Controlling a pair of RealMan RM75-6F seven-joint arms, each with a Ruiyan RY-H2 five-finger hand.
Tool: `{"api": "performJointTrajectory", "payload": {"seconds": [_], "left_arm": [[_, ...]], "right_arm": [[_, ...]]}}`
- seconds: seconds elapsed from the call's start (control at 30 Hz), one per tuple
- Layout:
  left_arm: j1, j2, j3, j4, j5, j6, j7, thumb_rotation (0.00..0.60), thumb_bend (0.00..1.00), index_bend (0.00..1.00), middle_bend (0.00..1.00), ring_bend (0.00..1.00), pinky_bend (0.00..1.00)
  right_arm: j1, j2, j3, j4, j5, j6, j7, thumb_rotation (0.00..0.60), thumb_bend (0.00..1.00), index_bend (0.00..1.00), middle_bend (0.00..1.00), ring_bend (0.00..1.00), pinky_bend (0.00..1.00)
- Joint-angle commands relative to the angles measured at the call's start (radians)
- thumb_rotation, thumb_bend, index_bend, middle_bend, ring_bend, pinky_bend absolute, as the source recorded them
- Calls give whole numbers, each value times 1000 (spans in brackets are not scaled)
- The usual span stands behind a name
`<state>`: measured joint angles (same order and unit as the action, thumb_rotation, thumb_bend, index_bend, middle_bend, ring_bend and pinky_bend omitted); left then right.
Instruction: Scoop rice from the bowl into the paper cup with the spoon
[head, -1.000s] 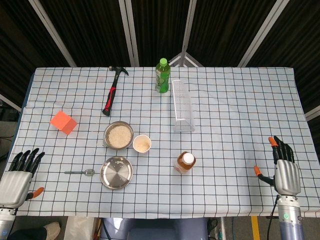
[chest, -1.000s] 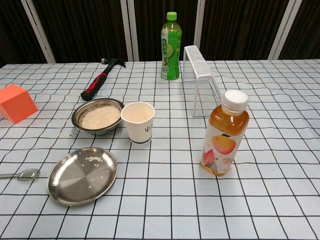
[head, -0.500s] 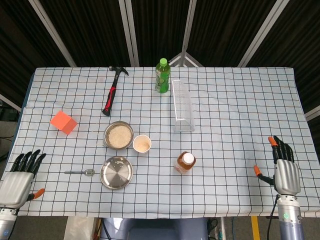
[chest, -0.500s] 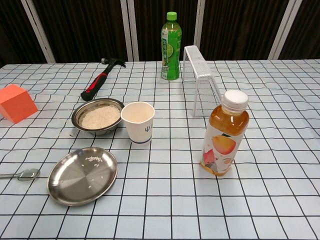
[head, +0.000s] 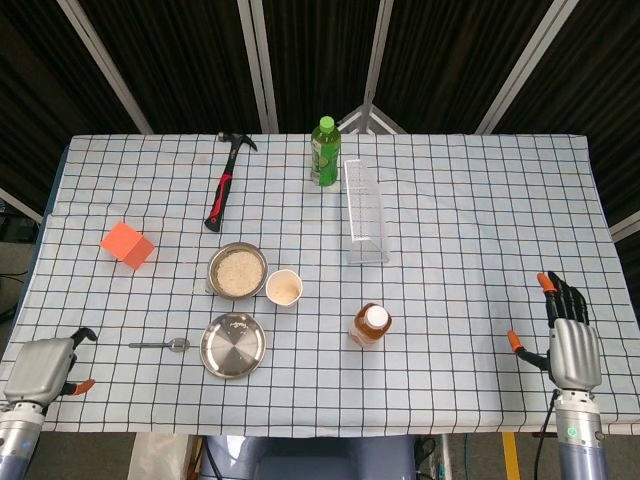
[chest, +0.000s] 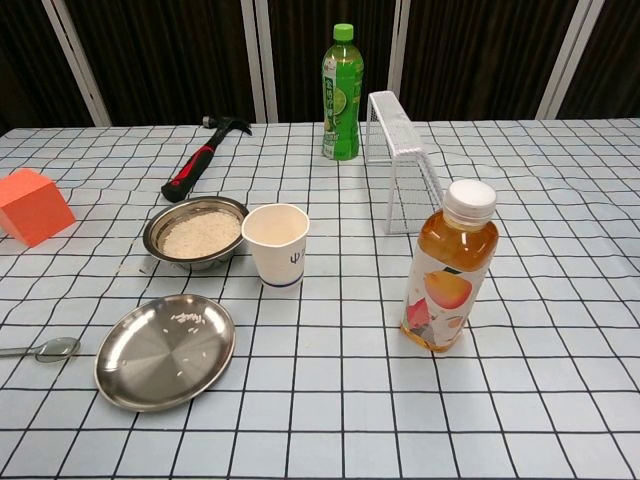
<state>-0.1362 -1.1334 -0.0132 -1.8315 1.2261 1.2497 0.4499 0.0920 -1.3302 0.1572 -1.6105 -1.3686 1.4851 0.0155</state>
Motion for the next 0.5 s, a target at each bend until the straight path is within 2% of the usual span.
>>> {"api": "performJointTrajectory", "payload": {"seconds": [0.03, 0.3, 0.5], "left_arm": [[-61, -58, -38, 33, -85, -50, 99, 600, 299, 467, 1000, 1000, 1000], [-147, -189, -75, 142, -214, -95, 227, 600, 337, 474, 1000, 1000, 1000], [-178, -238, -70, 164, -264, -104, 275, 600, 336, 478, 1000, 1000, 1000]], "right_arm": [[1, 0, 0, 0, 2, -3, -2, 600, 326, 0, 0, 0, 0], [-1, 1, -1, -5, 0, 1, -6, 600, 327, 0, 0, 0, 0], [-3, 1, -2, -9, -3, 6, -9, 600, 328, 0, 0, 0, 0]]}}
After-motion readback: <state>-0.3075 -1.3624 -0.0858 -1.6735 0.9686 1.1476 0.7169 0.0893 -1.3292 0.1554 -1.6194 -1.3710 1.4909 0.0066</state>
